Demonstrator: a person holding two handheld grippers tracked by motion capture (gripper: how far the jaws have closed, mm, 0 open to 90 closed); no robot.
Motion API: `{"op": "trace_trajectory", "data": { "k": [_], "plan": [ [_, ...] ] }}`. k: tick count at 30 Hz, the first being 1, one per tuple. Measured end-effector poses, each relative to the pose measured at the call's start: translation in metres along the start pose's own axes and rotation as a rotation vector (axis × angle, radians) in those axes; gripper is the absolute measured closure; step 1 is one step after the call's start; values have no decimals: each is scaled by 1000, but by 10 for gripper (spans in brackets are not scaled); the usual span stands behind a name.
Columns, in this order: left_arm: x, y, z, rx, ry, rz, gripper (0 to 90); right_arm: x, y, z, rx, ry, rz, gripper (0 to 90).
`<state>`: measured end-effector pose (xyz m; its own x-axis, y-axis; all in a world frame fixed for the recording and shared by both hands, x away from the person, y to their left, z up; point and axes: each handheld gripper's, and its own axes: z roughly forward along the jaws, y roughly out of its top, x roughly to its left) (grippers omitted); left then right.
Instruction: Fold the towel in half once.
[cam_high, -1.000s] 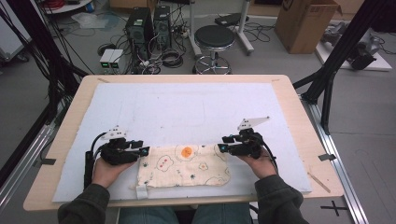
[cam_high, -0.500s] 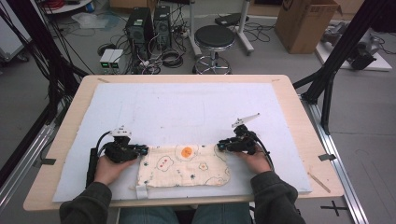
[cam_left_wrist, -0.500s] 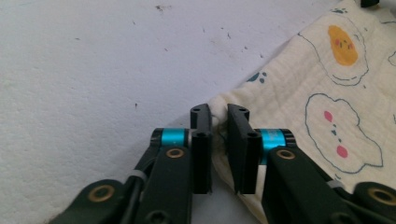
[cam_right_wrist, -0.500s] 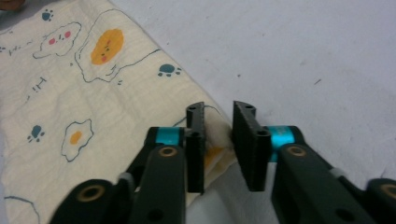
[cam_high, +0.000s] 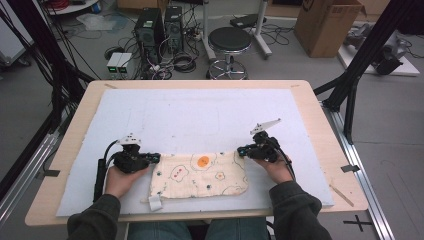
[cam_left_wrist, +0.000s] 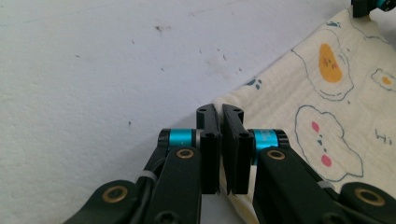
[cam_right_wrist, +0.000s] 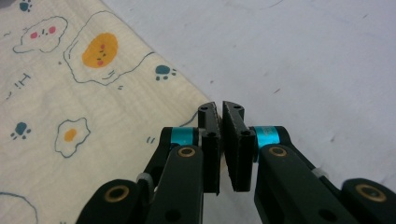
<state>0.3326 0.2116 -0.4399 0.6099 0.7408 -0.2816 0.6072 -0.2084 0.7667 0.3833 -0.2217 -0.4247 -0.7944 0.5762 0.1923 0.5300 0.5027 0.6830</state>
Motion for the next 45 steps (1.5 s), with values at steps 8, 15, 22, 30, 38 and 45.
{"op": "trace_trajectory", "data": {
  "k": [8,15,22,30,38,45],
  "plan": [
    [4,16,13,0,53,-6,855,-15,12,-2,-24,-25,15,857],
    [11,25,23,-33,95,-20,855,-30,17,2,-64,-39,60,856],
    [22,31,29,-36,115,-48,852,-40,22,15,-73,-53,84,854],
    [26,36,33,-35,123,-45,810,-45,19,20,-72,-45,114,782],
    [24,38,26,-58,98,-18,648,-43,20,14,-112,-33,122,675],
    [25,40,20,-70,76,-17,558,-40,21,9,-126,-23,120,558]
  ]
}}
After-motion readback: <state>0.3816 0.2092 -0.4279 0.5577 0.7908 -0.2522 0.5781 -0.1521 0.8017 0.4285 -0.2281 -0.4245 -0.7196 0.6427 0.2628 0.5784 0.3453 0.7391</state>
